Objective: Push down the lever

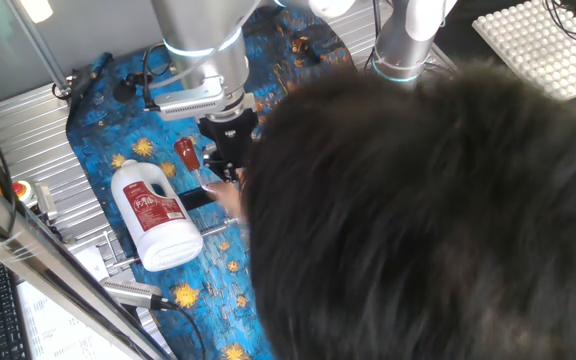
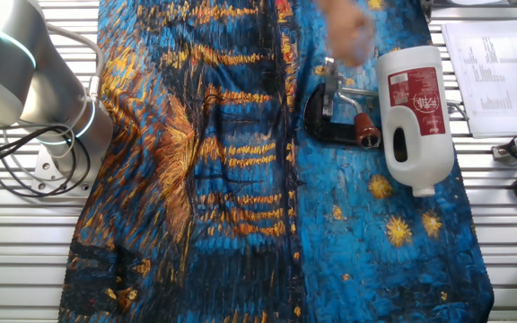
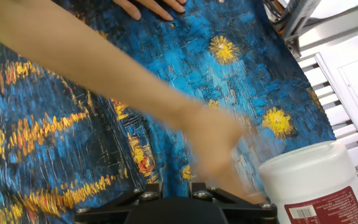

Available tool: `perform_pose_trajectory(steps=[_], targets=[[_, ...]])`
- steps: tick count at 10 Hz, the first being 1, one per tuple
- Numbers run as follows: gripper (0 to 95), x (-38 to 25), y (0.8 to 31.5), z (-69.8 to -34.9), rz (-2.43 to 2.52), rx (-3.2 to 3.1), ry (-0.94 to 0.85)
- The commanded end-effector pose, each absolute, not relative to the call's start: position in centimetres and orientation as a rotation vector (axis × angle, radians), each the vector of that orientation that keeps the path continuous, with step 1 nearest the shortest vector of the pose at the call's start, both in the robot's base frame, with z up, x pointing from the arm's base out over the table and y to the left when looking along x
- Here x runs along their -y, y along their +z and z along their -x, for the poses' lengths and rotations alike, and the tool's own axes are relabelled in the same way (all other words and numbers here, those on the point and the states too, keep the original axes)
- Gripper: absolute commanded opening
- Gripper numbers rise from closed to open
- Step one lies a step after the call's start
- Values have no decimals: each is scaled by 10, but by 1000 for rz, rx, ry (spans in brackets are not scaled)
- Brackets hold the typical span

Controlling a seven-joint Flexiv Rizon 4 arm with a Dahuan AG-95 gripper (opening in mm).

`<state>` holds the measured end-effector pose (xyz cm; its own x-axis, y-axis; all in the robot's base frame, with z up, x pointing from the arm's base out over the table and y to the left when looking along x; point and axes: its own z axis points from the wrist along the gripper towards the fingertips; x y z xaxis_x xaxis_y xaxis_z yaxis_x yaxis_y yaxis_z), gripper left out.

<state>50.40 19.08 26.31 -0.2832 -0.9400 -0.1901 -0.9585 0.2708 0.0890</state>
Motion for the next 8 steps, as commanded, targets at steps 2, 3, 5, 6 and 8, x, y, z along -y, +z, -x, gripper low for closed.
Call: perform_pose_trajectory(steps=[2, 3, 5, 6, 8], targets=[[190, -190, 263, -504, 1853, -2407, 279], [190, -191, 264, -505, 1884, -2404, 259], [190, -192, 264, -506, 1952, -2370, 230], [190, -192, 264, -505, 1962, -2362, 229], [190, -195, 263, -508, 1999, -2372, 178]])
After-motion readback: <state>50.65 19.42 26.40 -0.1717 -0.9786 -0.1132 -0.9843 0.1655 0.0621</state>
